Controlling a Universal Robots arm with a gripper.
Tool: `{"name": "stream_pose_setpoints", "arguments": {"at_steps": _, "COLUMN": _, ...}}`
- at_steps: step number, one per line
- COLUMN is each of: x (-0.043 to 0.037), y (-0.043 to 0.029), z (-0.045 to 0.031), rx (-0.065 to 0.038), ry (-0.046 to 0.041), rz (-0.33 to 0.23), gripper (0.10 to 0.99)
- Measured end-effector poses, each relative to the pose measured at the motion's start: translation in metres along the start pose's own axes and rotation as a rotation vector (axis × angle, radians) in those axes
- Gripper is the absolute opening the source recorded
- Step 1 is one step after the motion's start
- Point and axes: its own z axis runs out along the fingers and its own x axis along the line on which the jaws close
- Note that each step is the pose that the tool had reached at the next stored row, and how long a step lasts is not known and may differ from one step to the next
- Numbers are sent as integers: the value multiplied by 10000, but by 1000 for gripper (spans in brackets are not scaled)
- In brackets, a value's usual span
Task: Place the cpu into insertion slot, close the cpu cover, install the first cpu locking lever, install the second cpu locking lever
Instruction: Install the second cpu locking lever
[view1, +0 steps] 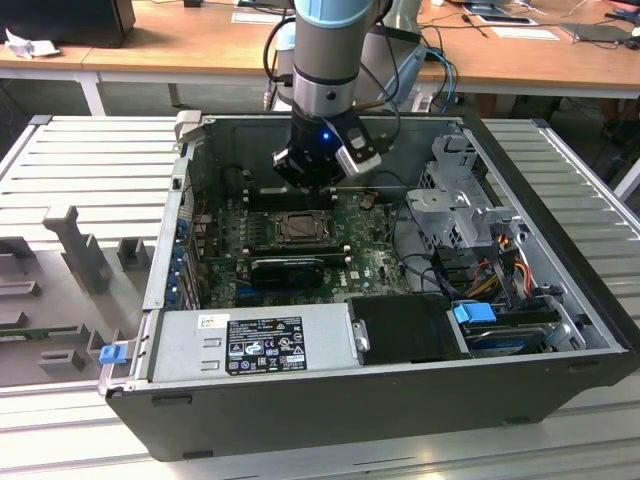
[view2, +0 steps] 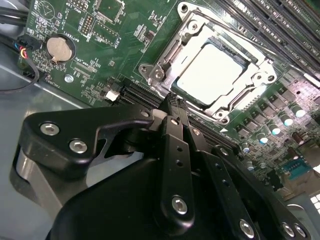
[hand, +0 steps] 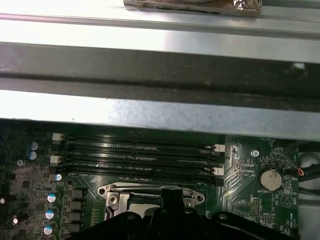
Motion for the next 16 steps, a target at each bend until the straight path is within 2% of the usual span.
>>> {"name": "stream_pose_setpoints", "arguments": {"at_steps": 16, "x": 4, "y": -75, "z": -2, "rx": 0, "ry": 0, "rz": 1, "gripper": 106}}
